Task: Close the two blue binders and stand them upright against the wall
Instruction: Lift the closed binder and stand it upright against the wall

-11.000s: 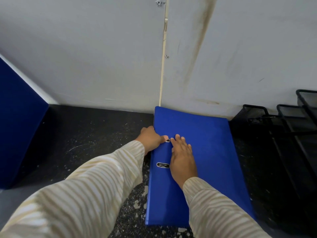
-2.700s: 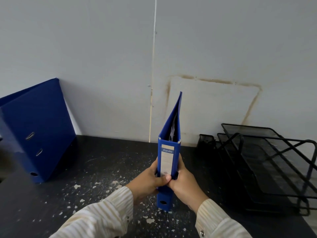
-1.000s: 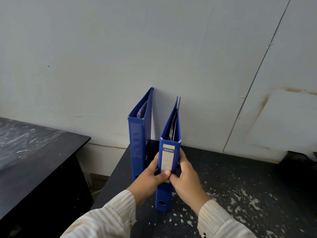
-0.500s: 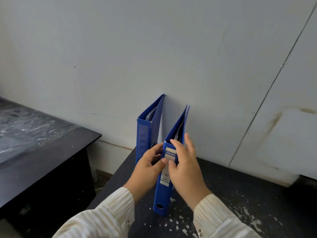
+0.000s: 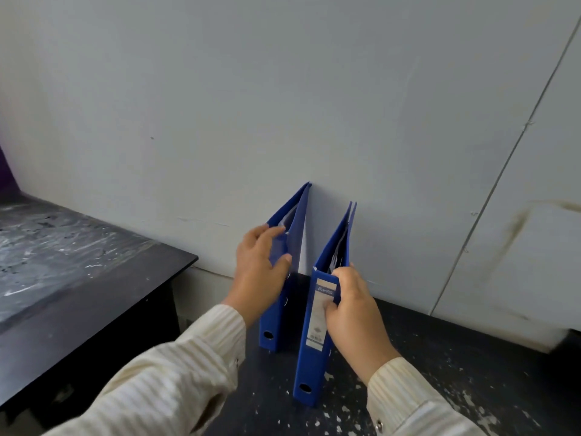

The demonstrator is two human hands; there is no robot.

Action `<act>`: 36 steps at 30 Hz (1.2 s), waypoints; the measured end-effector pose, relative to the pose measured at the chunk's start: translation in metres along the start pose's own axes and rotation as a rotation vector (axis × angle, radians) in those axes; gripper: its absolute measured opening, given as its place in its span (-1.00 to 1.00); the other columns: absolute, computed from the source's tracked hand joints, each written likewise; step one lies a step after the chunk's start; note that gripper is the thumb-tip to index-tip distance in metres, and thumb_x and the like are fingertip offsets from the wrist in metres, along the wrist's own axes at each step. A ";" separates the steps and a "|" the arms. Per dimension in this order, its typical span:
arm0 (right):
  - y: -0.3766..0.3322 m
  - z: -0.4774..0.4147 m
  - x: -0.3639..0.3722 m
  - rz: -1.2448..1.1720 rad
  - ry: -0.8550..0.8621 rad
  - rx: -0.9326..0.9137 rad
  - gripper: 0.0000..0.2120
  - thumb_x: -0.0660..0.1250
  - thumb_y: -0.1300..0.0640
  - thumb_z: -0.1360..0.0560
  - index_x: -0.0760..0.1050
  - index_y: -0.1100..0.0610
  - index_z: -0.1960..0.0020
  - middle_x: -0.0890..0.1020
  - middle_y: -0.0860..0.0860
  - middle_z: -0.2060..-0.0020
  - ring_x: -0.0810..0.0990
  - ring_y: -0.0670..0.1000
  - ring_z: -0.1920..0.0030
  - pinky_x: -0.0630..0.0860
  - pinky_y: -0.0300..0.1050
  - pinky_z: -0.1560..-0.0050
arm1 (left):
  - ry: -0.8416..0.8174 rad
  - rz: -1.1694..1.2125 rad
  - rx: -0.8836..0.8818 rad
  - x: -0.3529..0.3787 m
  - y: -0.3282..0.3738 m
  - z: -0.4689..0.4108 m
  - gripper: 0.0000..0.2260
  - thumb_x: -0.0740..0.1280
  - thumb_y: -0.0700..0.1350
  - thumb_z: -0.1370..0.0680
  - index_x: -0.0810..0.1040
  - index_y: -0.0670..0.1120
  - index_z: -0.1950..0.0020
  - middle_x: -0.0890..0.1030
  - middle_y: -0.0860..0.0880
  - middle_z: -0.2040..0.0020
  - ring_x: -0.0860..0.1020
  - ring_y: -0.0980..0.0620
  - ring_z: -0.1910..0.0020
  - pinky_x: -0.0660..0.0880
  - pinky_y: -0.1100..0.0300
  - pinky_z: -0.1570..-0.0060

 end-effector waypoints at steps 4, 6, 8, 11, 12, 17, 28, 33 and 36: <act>-0.004 -0.006 0.002 0.003 0.001 0.042 -0.70 0.29 0.26 -0.53 0.25 -0.08 -0.01 0.43 0.08 -0.33 0.52 0.04 -0.24 0.60 -0.11 -0.06 | -0.139 -0.056 -0.019 -0.004 -0.015 -0.048 -0.54 0.33 -0.12 -0.54 0.33 0.12 -0.41 0.08 -0.03 -0.55 0.18 -0.03 -0.49 0.26 0.13 -0.36; -0.006 -0.006 0.001 0.007 -0.003 0.041 -0.72 0.31 0.23 -0.52 0.27 -0.07 -0.02 0.45 0.07 -0.31 0.51 0.03 -0.23 0.60 -0.08 -0.08 | -0.229 -0.091 -0.012 0.001 -0.020 -0.059 -0.56 0.34 -0.10 -0.54 0.35 0.11 -0.39 0.15 -0.05 -0.53 0.27 -0.05 -0.45 0.29 0.17 -0.30; -0.008 -0.008 0.005 0.001 0.010 0.044 -0.74 0.32 0.20 -0.52 0.28 -0.07 -0.03 0.46 0.06 -0.30 0.51 0.02 -0.23 0.60 -0.08 -0.08 | -0.284 -0.108 0.032 0.005 -0.025 -0.070 -0.64 0.34 -0.11 -0.53 0.43 0.06 -0.32 0.33 -0.02 -0.42 0.38 -0.03 -0.34 0.34 0.20 -0.24; -0.010 -0.012 0.010 -0.001 0.035 0.054 -0.73 0.31 0.19 -0.52 0.28 -0.09 -0.04 0.44 0.04 -0.33 0.49 0.00 -0.23 0.58 -0.21 -0.02 | -0.275 -0.088 0.059 0.005 -0.028 -0.074 -0.85 0.34 -0.15 -0.54 0.56 -0.06 -0.10 0.45 0.11 -0.14 0.44 0.12 -0.13 0.31 0.30 -0.08; -0.009 -0.014 0.011 0.001 0.049 0.057 -0.73 0.31 0.19 -0.53 0.28 -0.09 -0.04 0.44 0.04 -0.32 0.50 -0.01 -0.21 0.55 -0.31 0.04 | -0.272 -0.083 0.060 0.005 -0.030 -0.074 -0.91 0.34 -0.15 -0.54 0.56 -0.05 -0.03 0.46 0.11 -0.09 0.45 0.13 -0.08 0.31 0.31 -0.03; -0.011 -0.028 0.020 -0.025 0.092 0.076 -0.73 0.32 0.19 -0.52 0.29 -0.09 -0.04 0.46 0.04 -0.30 0.51 -0.01 -0.18 0.57 -0.26 0.04 | -0.285 -0.045 0.075 0.007 -0.037 -0.078 -0.94 0.34 -0.14 -0.54 0.49 0.00 0.09 0.47 0.10 -0.05 0.43 0.14 -0.03 0.31 0.28 -0.03; -0.008 -0.065 0.037 -0.036 0.097 0.087 -0.79 0.35 0.21 -0.51 0.37 0.01 -0.04 0.53 0.03 -0.15 0.54 -0.01 -0.09 0.56 -0.23 0.09 | -0.280 -0.027 0.119 0.010 -0.041 -0.082 -0.95 0.35 -0.13 -0.54 0.49 -0.06 0.09 0.44 0.08 -0.09 0.44 0.12 0.03 0.27 0.46 0.17; -0.006 -0.074 0.040 -0.038 0.094 0.094 -0.77 0.35 0.19 -0.50 0.37 0.03 -0.08 0.56 0.01 -0.04 0.55 -0.03 -0.04 0.54 -0.28 0.16 | -0.289 -0.042 0.122 0.009 -0.041 -0.083 -0.93 0.35 -0.11 -0.54 0.46 -0.04 0.09 0.42 0.08 -0.07 0.45 0.08 0.06 0.32 0.30 0.08; -0.007 -0.077 0.039 -0.042 0.087 0.095 -0.78 0.35 0.20 -0.50 0.36 0.03 -0.07 0.56 0.02 -0.05 0.52 -0.04 -0.03 0.56 -0.19 0.10 | -0.294 -0.046 0.124 0.010 -0.041 -0.083 -0.92 0.35 -0.11 -0.53 0.46 -0.03 0.10 0.42 0.09 -0.07 0.45 0.08 0.06 0.32 0.28 0.06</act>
Point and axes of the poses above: each hand's wrist, its own z-axis away from the middle knuckle, its own x-axis out of the palm, y = z × x, the point moved 7 cm from there along -z, towards the middle knuckle
